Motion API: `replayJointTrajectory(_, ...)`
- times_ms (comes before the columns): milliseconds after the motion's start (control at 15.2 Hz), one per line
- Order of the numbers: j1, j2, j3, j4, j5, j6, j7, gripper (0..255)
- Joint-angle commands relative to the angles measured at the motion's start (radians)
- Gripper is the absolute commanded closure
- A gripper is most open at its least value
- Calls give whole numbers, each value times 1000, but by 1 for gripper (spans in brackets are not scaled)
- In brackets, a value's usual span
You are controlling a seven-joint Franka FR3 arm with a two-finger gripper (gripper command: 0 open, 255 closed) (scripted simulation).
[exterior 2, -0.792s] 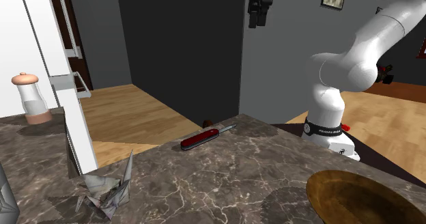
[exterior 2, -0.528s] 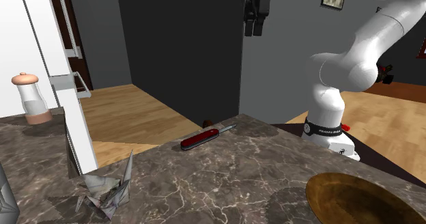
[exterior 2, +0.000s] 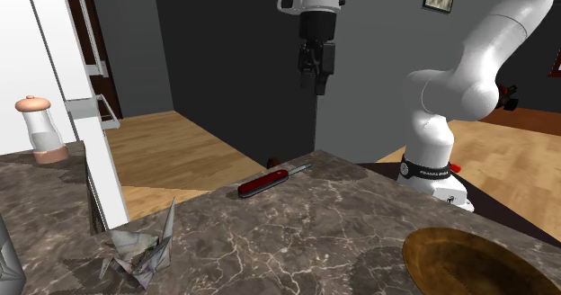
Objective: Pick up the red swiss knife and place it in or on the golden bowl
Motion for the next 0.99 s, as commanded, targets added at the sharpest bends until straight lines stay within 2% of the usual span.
replayJointTrajectory(0,10,45,-4,-33,-4,80,-36,0)
replayJointTrajectory(396,40,218,-14,-93,-12,313,-137,0)
replayJointTrajectory(792,66,439,-17,-99,-18,541,-236,0)
replayJointTrajectory(924,66,454,-17,-103,-18,560,-238,0)
